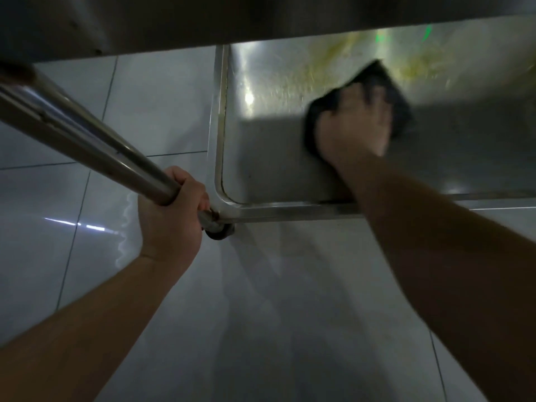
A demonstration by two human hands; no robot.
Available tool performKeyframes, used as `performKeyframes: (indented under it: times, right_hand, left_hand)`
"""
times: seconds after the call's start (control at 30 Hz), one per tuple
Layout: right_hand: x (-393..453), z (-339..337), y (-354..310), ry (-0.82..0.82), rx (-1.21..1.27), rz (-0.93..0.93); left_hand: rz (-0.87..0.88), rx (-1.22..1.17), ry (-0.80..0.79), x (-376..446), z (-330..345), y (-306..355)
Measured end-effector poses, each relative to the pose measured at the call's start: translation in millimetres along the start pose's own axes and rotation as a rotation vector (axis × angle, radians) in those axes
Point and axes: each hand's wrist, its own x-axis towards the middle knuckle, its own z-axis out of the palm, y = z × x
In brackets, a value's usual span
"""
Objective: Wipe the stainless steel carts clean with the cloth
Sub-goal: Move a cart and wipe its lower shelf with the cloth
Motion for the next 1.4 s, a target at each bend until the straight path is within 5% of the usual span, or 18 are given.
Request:
performKeyframes:
  times: [0.13,0.3,0.53,0.8,1.07,1.23,1.4]
  right_hand:
    - [-19,32,-106,-0.237,-0.044,-0.619]
    - [-19,43,-106,-0.384,-0.141,-0.886]
    - [69,20,-72,-0.339,-0.242,-0.355]
    - [-53,42,-93,-0.335,-0.111,-0.794]
    - [-92,6,-4,-0.524,-0.167,-1.116]
    - [-74,-16,60,-0.415,-0.245,-0.903]
    - [-68,8,-10,-0.319,-0.141,-0.564]
  left_hand:
    - [-0.043,-0.076,0.018,0,2,4]
    - [-0.045,-0.056,-0.037,1,-4,0]
    - [-0.032,0.033,-0.017,2,-6,-4]
    - [-0.042,-0.011,0.017,1,-3,-3]
    - [-0.037,0.023,0.01,1,-6,1]
    - [-0.056,0.098,0.008,3,-10,1]
    - [-0.095,0.094,0.015,6,-9,6]
